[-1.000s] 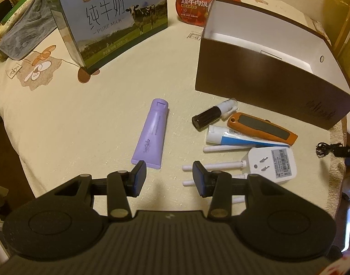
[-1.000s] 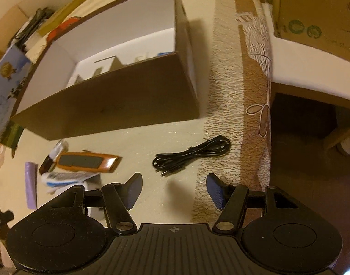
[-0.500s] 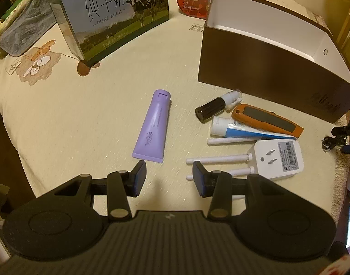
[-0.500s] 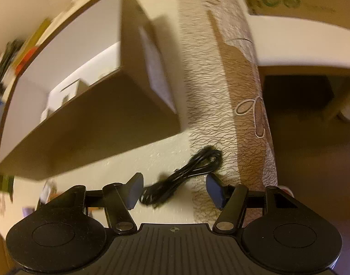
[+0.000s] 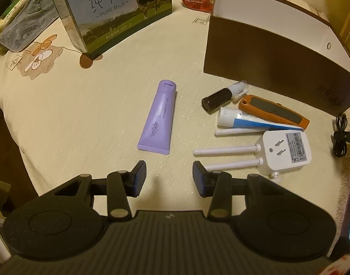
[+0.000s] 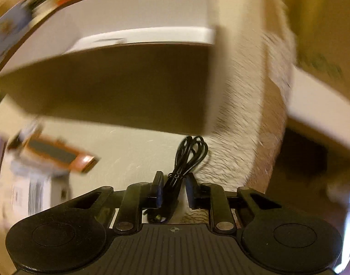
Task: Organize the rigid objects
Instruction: 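Grasp the purple tube with left tool while right tool grasps the black cable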
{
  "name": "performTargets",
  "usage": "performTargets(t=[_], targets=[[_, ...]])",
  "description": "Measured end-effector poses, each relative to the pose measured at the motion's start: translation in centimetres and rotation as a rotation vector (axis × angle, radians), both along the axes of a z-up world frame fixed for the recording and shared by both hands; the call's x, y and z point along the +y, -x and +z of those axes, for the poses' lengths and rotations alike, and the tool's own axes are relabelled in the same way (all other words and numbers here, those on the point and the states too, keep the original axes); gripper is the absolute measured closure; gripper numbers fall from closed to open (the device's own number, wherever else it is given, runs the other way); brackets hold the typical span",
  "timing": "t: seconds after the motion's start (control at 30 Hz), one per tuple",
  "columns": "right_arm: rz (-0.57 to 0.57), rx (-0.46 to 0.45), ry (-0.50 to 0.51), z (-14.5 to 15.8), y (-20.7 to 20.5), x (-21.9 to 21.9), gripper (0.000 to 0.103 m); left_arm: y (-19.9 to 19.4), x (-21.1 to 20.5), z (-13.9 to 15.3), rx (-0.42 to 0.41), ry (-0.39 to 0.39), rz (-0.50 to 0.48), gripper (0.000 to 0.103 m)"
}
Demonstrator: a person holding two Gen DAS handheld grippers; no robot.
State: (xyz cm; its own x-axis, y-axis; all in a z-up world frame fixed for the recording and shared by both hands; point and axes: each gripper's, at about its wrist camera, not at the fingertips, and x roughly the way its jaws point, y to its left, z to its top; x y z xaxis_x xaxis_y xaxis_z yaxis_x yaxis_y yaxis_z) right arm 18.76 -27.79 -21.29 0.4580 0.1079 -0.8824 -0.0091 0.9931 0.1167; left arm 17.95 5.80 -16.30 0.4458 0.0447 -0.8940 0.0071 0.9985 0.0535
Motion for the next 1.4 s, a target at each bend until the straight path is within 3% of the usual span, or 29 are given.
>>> performTargets(t=[0.17,0.37,0.53,0.7,0.9,0.97,1.23,1.4], targets=[[0.138,-0.023,0.056,0.1,0.9,2.3,0.089,-0.2,0.7,-0.8,0.002,-0.007,0.003,0.063],[0.105,0.003,0.041,-0.5,0.5,2.3,0.089,-1.7,1.4,-2.0,0.001,-0.03,-0.032,0.063],[0.073,0.003,0.018,-0.9,0.2,1.2,0.089,-3.8,1.7,-2.8,-0.016,-0.021,-0.078,0.048],[0.031,0.029,-0.033,-1.3,-0.4,0.3,0.087,-6.6,1.6,-3.9,-0.022,-0.05,-0.107,0.048],[0.021,0.031,-0.038,-1.3,-0.6,0.2,0.086,-9.0,1.4,-5.4,0.001,-0.064,-0.115,0.055],[0.032,0.023,-0.028,-1.4,-0.5,0.4,0.086,-9.2,1.5,-5.9,0.016,-0.059,-0.11,0.07],[0.133,-0.003,-0.024,-0.8,0.7,1.5,0.088,-6.5,1.4,-6.0,0.024,-0.08,-0.132,0.07],[0.194,0.021,-0.055,-0.7,2.6,2.8,0.088,-2.8,2.0,-5.8,0.058,-0.062,-0.08,0.07]])
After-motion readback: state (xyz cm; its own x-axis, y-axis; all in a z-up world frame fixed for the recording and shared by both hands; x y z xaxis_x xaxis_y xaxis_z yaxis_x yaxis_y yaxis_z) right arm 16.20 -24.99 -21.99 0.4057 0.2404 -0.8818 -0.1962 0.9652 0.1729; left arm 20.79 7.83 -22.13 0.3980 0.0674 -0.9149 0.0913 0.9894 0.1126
